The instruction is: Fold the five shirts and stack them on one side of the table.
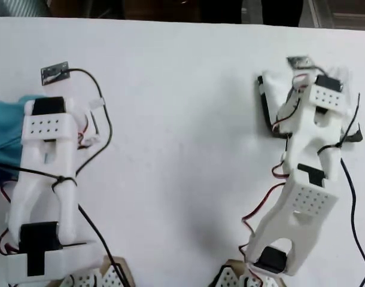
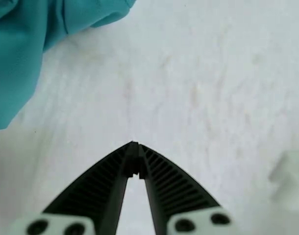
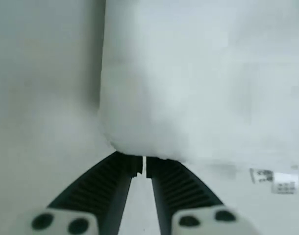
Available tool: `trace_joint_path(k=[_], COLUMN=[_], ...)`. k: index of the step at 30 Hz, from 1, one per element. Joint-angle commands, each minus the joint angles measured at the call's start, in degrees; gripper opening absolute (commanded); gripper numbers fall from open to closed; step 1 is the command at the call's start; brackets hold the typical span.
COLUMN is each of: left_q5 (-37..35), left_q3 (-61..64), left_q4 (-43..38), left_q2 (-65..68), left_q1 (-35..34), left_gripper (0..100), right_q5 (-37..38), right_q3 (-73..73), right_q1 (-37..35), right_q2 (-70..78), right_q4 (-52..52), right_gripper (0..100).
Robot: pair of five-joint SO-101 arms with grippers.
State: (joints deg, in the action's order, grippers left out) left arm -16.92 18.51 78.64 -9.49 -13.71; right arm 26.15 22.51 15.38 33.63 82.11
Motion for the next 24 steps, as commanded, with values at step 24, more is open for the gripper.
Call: trace_joint_path(k=[24], left_q5=[16.79], left_q3=[-10.86], left_q4=[-0.70], left_q2=[-2.46], left_q1=[-15.65], left_gripper=[3], right_q5=[0.53], right_q3=[-5.36], right_q1=[-8.40], right_q2=[-46.90], right_q4=[11.56], right_gripper=[2.1])
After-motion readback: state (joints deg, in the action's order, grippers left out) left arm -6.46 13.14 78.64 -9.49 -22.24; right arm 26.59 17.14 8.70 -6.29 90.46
